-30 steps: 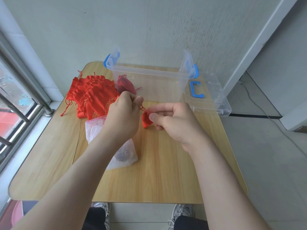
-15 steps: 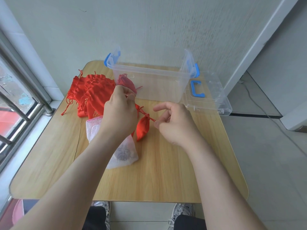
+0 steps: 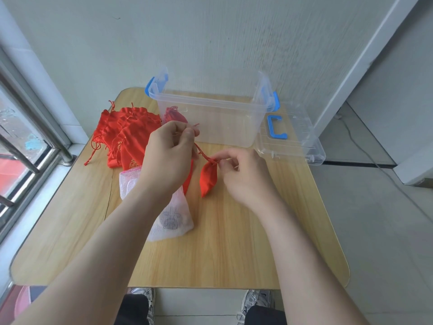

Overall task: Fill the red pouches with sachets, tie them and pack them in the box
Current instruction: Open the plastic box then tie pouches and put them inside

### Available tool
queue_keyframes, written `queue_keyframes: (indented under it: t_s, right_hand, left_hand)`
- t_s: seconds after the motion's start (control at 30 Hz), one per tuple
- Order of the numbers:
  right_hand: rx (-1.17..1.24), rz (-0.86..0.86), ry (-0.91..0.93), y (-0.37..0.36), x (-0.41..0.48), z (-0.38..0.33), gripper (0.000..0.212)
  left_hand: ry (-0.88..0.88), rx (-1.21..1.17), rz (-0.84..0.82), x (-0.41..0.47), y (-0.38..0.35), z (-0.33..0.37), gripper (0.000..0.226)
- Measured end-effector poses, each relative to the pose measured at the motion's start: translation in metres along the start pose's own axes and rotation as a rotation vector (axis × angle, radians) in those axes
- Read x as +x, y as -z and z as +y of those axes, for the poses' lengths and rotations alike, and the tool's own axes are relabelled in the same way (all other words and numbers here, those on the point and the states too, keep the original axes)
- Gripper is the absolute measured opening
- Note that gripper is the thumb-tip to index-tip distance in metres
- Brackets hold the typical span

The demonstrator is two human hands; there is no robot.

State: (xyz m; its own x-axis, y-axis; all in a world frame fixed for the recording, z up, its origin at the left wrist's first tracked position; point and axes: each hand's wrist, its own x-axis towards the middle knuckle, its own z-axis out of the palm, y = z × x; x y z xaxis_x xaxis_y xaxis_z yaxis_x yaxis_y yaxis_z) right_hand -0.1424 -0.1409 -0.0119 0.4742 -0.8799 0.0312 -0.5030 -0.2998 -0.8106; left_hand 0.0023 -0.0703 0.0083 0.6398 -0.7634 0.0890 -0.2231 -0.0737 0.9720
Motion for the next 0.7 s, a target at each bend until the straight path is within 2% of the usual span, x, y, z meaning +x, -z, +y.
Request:
queue_keyframes:
  t_s: [0.13,0.27,0.47,0.57,0.63,0.7]
  right_hand:
    - [0.022,0.026,-0.012,-0.001,0.0,-0.001,0.029]
    - [0.077,0.008,-0.06,-0.006,0.004,-0.002,0.022]
    - [0.322,-0.005,-0.101,-0.007,0.002,-0.01,0.009]
    - [0.555,-0.059,-0.149,-0.003,-0.001,-0.017,0.026]
    - [0.574,-0.074,-0.144,-0.005,-0.002,-0.021,0.029]
    - [0.549,-0.068,-0.133,-0.01,-0.002,-0.023,0.024]
  left_hand:
    - [0.035,0.008,-0.006,0.0,0.001,-0.001,0.024]
    - [0.138,-0.125,-0.038,0.002,0.001,-0.002,0.025]
    - [0.241,-0.296,-0.047,0.003,0.006,0.004,0.023]
    - [0.266,-0.384,-0.087,0.006,0.01,0.003,0.023]
    - [0.29,-0.439,-0.118,0.009,0.013,0.004,0.025]
    - [0.295,-0.454,-0.127,0.013,0.016,0.005,0.027]
